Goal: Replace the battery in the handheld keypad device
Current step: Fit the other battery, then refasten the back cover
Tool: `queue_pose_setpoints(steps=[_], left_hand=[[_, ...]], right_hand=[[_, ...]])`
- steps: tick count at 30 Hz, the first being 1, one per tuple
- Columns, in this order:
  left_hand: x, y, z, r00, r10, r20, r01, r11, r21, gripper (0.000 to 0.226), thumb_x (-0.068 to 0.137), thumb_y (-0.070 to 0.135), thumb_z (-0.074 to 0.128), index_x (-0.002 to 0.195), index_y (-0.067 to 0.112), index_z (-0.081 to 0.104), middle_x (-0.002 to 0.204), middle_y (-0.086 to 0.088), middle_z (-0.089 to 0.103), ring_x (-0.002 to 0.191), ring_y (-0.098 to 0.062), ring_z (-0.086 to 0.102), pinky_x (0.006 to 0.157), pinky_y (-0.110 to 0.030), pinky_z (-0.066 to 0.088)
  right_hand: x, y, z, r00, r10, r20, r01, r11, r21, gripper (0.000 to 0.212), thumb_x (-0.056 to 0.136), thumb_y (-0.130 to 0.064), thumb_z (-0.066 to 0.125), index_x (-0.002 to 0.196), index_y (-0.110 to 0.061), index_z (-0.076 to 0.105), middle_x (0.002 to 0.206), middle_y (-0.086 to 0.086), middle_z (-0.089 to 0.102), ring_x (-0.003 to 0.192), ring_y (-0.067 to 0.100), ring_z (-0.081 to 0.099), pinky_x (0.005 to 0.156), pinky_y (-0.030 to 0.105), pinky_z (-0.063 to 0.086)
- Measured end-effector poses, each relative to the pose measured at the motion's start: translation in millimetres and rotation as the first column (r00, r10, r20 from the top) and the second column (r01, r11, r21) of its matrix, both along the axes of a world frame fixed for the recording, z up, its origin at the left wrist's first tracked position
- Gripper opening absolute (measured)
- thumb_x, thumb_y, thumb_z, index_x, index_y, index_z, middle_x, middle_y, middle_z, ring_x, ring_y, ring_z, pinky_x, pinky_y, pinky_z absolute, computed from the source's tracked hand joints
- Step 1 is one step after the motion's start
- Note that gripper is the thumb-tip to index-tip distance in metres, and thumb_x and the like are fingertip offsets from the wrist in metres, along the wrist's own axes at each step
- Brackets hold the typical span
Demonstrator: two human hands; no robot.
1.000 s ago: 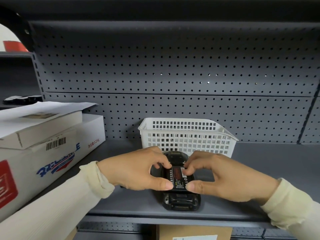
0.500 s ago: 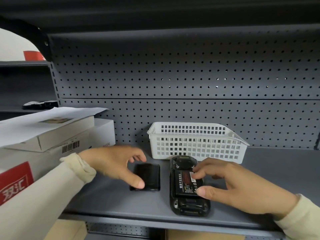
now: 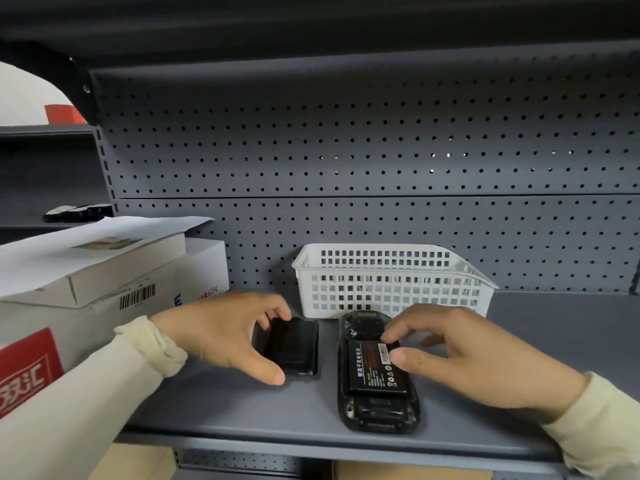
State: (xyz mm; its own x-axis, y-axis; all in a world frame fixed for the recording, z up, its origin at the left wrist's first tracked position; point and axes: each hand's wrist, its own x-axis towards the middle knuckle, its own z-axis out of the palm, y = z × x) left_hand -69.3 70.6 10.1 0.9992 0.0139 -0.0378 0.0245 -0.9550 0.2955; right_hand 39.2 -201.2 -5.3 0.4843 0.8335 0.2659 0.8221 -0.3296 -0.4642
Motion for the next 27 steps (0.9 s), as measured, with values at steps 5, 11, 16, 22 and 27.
queue_pose_setpoints(steps=[5, 11, 16, 22, 27], left_hand=[[-6.6, -10.0, 19.7, 0.985, -0.012, 0.169, 0.020, 0.999, -0.046, 0.065, 0.044, 0.064, 0.071, 0.102, 0.047, 0.045, 0.108, 0.024, 0.055, 0.101, 0.009, 0.053, 0.098, -0.021, 0.043], [0.0, -46.9, 23.8, 0.964, -0.107, 0.242, 0.108, 0.994, 0.007, 0.073, 0.047, 0.065, 0.071, 0.112, 0.044, 0.048, 0.104, 0.026, 0.053, 0.103, 0.012, 0.048, 0.098, -0.020, 0.042], [10.4, -60.7, 25.2, 0.958, -0.146, 0.247, 0.144, 0.989, 0.029, 0.079, 0.050, 0.062, 0.075, 0.119, 0.038, 0.045, 0.112, 0.019, 0.053, 0.106, 0.008, 0.047, 0.099, -0.027, 0.043], [18.6, -63.4, 18.0, 0.972, -0.108, 0.209, 0.154, 0.964, -0.216, 0.073, 0.055, 0.053, 0.079, 0.119, 0.038, 0.048, 0.106, 0.024, 0.052, 0.106, 0.011, 0.050, 0.099, -0.017, 0.041], [29.5, -61.9, 5.7, 0.967, -0.026, 0.253, 0.124, 0.917, -0.379, 0.032, 0.073, 0.030, 0.073, 0.103, 0.032, 0.062, 0.093, 0.018, 0.063, 0.090, 0.005, 0.061, 0.092, -0.018, 0.048]], right_hand=[[-2.4, 14.0, 6.0, 0.997, -0.081, 0.013, 0.077, 0.980, 0.183, 0.014, 0.086, -0.032, 0.054, 0.097, -0.034, 0.063, 0.096, -0.018, 0.066, 0.085, 0.000, 0.059, 0.073, 0.013, 0.047], [-8.5, 39.3, 14.9, 0.954, -0.092, -0.286, 0.174, 0.946, 0.275, 0.022, 0.090, -0.027, 0.049, 0.111, -0.023, 0.055, 0.075, -0.005, 0.059, 0.050, 0.006, 0.061, 0.055, 0.024, 0.055], [-3.0, 44.9, 15.8, 0.891, -0.121, -0.437, 0.268, 0.918, 0.291, 0.015, 0.089, -0.017, 0.053, 0.102, -0.014, 0.058, 0.066, 0.003, 0.062, 0.032, 0.012, 0.054, 0.047, 0.025, 0.048], [4.1, 35.0, 14.0, 0.762, -0.026, -0.647, 0.314, 0.889, 0.334, 0.007, 0.086, -0.002, 0.057, 0.083, -0.008, 0.060, 0.061, 0.016, 0.058, 0.033, 0.016, 0.048, 0.035, 0.021, 0.045], [7.2, 34.1, 2.0, 0.750, -0.017, -0.662, 0.301, 0.899, 0.318, 0.007, 0.086, -0.002, 0.057, 0.089, -0.008, 0.059, 0.067, 0.017, 0.060, 0.036, 0.016, 0.050, 0.036, 0.019, 0.046]])
